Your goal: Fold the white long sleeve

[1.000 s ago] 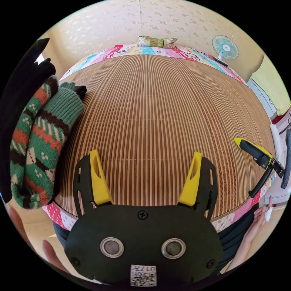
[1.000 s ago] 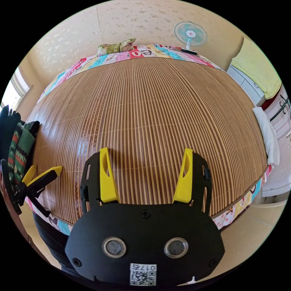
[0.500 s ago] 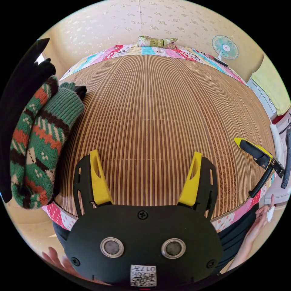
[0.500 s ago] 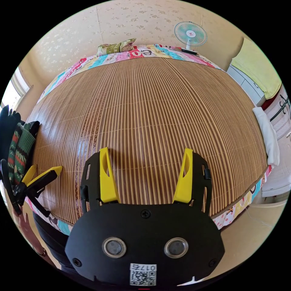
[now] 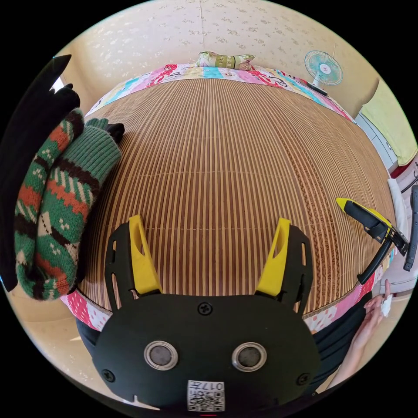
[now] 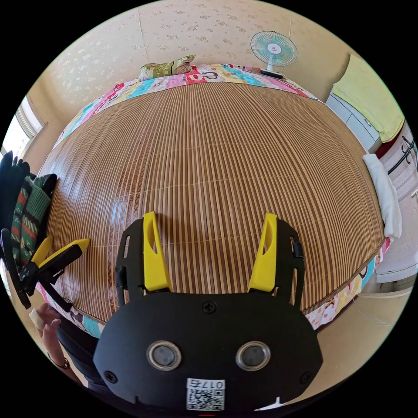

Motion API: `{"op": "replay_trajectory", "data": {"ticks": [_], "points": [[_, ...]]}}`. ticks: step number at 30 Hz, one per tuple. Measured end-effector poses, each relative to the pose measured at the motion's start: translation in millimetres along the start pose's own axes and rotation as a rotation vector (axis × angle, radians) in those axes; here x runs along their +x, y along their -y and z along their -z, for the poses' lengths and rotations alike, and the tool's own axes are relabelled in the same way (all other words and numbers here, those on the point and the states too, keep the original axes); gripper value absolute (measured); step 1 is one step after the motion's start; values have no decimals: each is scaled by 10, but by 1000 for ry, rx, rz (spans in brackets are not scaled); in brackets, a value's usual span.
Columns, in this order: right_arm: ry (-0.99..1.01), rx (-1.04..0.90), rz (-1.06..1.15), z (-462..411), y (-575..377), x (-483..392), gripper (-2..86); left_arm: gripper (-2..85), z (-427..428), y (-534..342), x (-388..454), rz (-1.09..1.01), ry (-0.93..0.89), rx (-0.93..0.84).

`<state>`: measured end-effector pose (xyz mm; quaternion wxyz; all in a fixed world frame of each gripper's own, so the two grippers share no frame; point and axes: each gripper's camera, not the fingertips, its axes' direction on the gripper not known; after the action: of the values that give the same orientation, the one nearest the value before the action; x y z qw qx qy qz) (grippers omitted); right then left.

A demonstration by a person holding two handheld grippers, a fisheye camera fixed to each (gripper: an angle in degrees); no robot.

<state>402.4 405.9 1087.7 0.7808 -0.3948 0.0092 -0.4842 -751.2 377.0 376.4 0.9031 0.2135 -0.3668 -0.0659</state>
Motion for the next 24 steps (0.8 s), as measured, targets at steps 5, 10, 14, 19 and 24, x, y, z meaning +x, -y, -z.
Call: {"op": "replay_trajectory", "data": {"ticks": [5, 10, 14, 19, 24], "points": [[0, 0, -1, -4, 2, 9, 313, 385, -90, 42, 40, 0, 0, 0], [0, 0, -1, -7, 7, 13, 313, 385, -188, 95, 96, 1, 0, 1], [0, 0, -2, -8, 12, 12, 312, 385, -290, 161, 164, 1, 3, -3], [-5, -4, -1, -11, 28, -1, 312, 385, -413, 246, 259, 1, 6, -1], [-5, 1, -1, -7, 33, -10, 312, 385, -548, 353, 371, 4, 10, -2]]}}
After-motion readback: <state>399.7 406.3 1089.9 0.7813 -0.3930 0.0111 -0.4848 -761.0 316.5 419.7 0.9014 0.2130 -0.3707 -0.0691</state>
